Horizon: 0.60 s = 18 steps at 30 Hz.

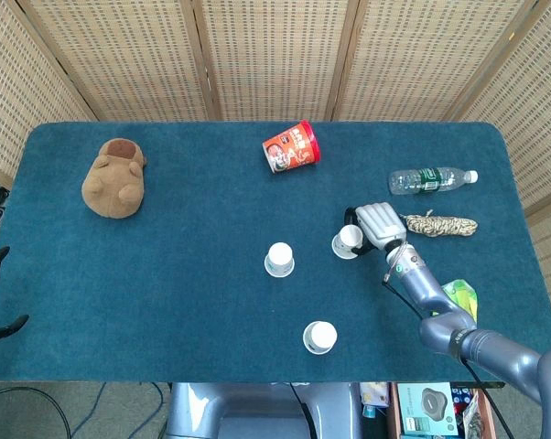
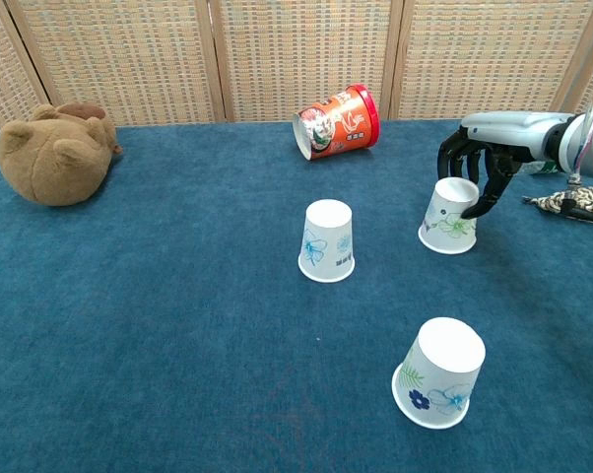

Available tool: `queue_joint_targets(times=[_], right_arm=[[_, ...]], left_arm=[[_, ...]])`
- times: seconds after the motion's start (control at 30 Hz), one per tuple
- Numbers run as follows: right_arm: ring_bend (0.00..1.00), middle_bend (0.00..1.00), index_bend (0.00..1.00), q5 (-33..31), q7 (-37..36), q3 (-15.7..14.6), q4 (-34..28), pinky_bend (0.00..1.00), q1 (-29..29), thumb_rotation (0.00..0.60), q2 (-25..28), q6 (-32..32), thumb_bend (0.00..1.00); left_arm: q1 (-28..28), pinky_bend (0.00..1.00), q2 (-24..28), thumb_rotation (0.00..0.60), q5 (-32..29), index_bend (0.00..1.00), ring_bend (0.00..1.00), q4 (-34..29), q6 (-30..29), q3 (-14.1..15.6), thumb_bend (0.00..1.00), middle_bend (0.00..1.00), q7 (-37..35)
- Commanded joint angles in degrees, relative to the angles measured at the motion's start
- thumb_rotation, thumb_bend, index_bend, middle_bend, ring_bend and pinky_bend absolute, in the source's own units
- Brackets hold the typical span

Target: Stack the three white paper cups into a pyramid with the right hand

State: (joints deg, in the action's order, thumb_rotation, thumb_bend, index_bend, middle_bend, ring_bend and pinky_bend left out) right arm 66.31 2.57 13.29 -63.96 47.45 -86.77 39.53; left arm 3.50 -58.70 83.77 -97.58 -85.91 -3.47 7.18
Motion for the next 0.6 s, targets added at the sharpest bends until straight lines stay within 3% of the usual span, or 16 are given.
queue_joint_targets(times=[0.03,0.13,0.37,0.6], right_arm=[[0.49,0.58,0.46,0.2,-0.2,-0.1,-0.4,0.54,-0.1,0.6,0.1,0.4,0.33],[0.49,0.58,0.46,0.3,-0.3,-0.2,-1.5,0.54,-0.3,0.6,0.8,0.9,0.34],[0.49,0.58,0.46,3.2,1.2,-1.4,-13.1,0.54,-1.8,0.6,6.4,4.5,0.34],[0.49,0.58,0.46,2.4,4.0,-1.7,-17.2,0.54,-1.4,0.6,5.8,5.5,0.34]], left_arm=[[0.1,0.0,0.0,0.6,0.0,0.0,0.0,0.0,0.1,0.0,0.06,0.0,0.0],[0.1,0.0,0.1,0.6,0.0,0.0,0.0,0.0,0.1,0.1,0.06,0.0,-0.2],[0.2,0.0,0.4,0.6,0.4,0.0,0.0,-0.1,0.3,0.4,0.06,0.0,-0.6],[0.0,0.0,0.5,0.6,0.9,0.0,0.0,-0.2,-0.1,0.6,0.06,0.0,-1.0]])
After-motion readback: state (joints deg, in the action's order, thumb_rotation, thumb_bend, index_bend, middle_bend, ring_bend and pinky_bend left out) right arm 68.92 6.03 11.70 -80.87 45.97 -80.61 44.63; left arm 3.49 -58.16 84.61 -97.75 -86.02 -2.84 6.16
